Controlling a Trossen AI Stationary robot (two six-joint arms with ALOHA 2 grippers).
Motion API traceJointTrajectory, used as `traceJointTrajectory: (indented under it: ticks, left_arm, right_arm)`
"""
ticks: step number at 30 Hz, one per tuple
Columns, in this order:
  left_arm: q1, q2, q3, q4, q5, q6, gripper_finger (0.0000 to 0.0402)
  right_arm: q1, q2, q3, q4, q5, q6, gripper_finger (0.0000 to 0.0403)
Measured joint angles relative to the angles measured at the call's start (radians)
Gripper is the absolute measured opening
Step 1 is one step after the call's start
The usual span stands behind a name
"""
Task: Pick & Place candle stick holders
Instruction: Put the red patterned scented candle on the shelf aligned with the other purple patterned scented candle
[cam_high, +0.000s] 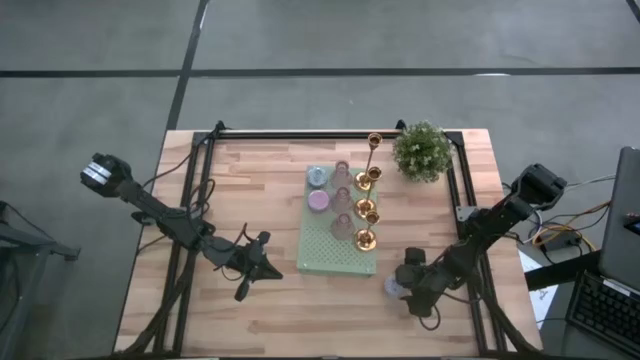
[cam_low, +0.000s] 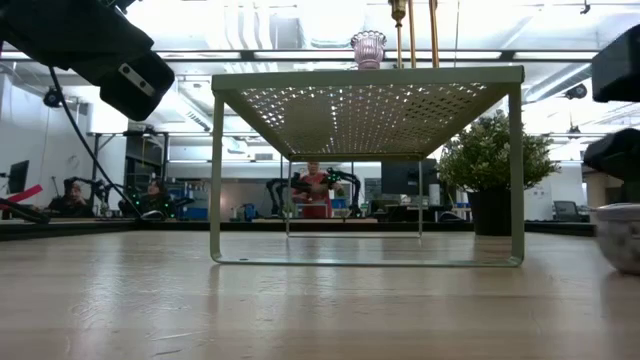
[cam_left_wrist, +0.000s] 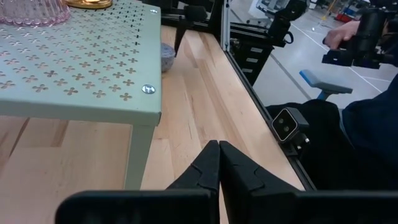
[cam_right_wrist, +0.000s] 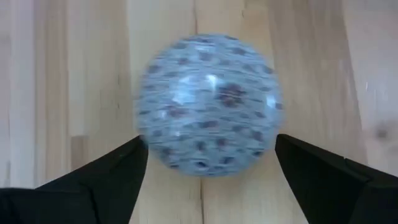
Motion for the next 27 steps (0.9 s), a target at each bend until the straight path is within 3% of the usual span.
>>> traceJointTrajectory:
  ticks: [7, 27]
  left_arm:
    - [0.0, 0.0, 0.0, -0.001, 0.0, 0.0, 0.001]
    - [0.0, 0.0, 0.0, -0.007, 0.0, -0.001, 0.0008]
  right_arm:
    - [0.002, 0.076, 0.035, 0.009, 0.015, -0.052, 0.0315]
    - [0.0, 0.318, 0.307, 0.016, 0.029, -0.221, 0.0252]
